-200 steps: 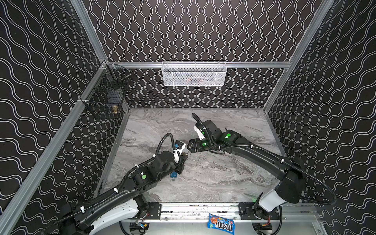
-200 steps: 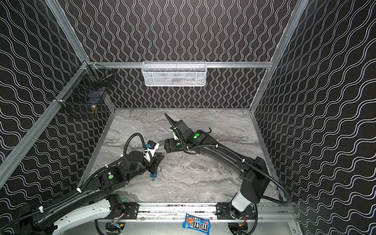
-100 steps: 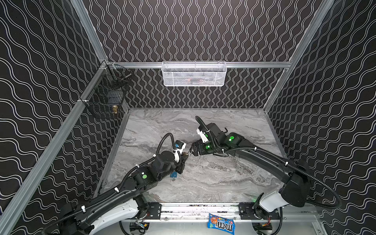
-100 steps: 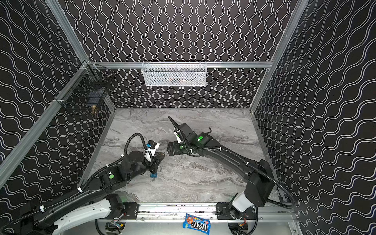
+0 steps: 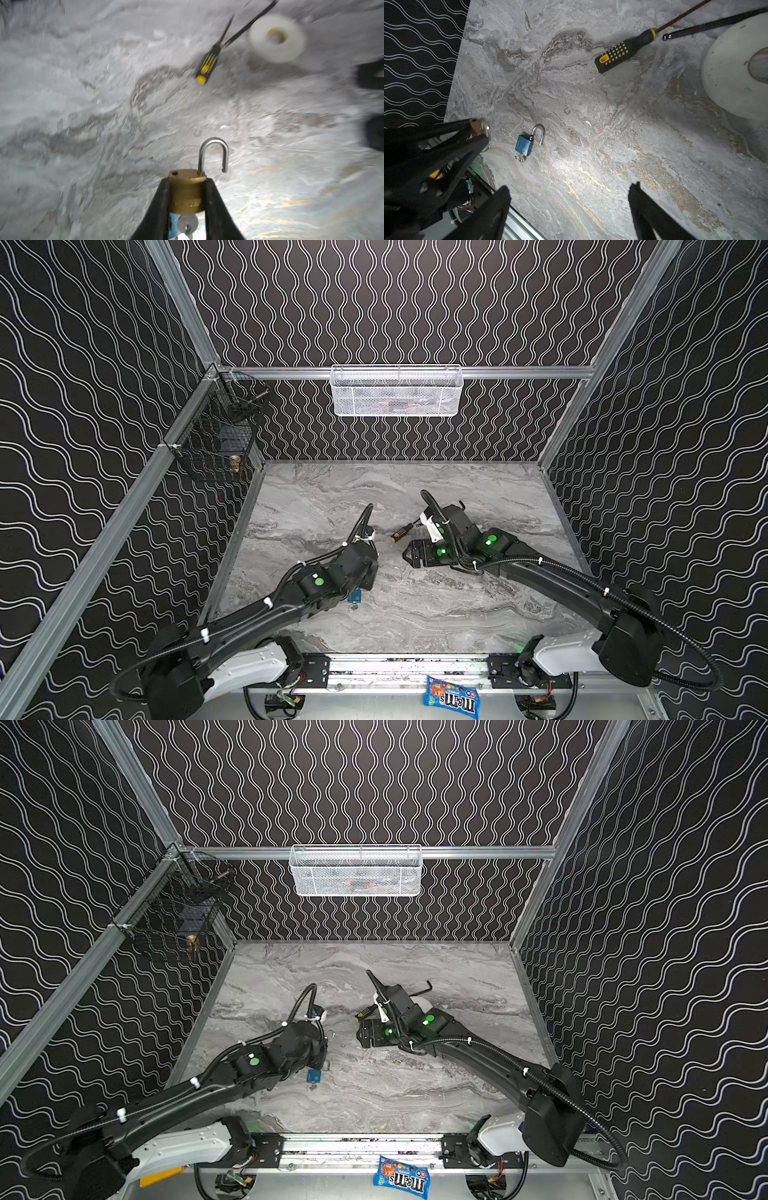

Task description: Unlock with the key

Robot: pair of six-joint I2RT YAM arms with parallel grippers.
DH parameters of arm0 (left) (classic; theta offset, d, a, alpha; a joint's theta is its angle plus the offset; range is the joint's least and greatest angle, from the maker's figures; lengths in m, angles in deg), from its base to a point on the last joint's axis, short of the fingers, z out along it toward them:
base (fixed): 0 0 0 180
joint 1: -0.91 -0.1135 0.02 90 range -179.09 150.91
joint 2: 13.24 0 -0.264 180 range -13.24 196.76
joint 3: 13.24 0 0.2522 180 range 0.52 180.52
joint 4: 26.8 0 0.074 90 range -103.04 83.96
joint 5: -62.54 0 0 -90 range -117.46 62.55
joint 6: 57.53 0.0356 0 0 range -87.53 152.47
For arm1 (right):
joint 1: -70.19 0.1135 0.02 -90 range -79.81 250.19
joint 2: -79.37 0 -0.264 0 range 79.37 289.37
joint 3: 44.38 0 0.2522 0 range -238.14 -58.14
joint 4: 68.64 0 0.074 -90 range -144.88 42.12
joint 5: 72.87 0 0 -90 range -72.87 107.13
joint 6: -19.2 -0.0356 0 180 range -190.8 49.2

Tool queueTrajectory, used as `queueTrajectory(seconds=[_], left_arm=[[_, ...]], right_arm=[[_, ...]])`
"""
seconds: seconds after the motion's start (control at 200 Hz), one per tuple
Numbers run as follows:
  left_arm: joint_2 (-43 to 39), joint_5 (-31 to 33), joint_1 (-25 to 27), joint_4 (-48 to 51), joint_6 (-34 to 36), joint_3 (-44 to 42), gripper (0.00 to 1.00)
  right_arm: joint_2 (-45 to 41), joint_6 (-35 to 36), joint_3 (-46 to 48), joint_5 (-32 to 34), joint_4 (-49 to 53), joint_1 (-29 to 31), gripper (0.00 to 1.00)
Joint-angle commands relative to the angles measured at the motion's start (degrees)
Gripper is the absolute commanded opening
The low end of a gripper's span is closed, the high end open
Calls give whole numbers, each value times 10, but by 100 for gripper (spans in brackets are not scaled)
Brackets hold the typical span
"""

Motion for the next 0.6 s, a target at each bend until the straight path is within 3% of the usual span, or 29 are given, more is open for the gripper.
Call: queueTrajectory(seconds=[0.0, 0.12, 0.34, 0.596], left_arm=[[41, -37, -30, 39, -27, 9, 0], [84, -101, -77, 21, -27, 11, 0], [153, -117, -118, 10, -22, 19, 0], [215, -113, -134, -11, -18, 38, 2]], right_arm=[[-21, -21, 47, -23, -86, -1, 90], [-45, -43, 99, -20, -127, -1, 90], [-84, -85, 183, -28, -201, -1, 90], [-86, -101, 213, -35, -235, -1, 90]])
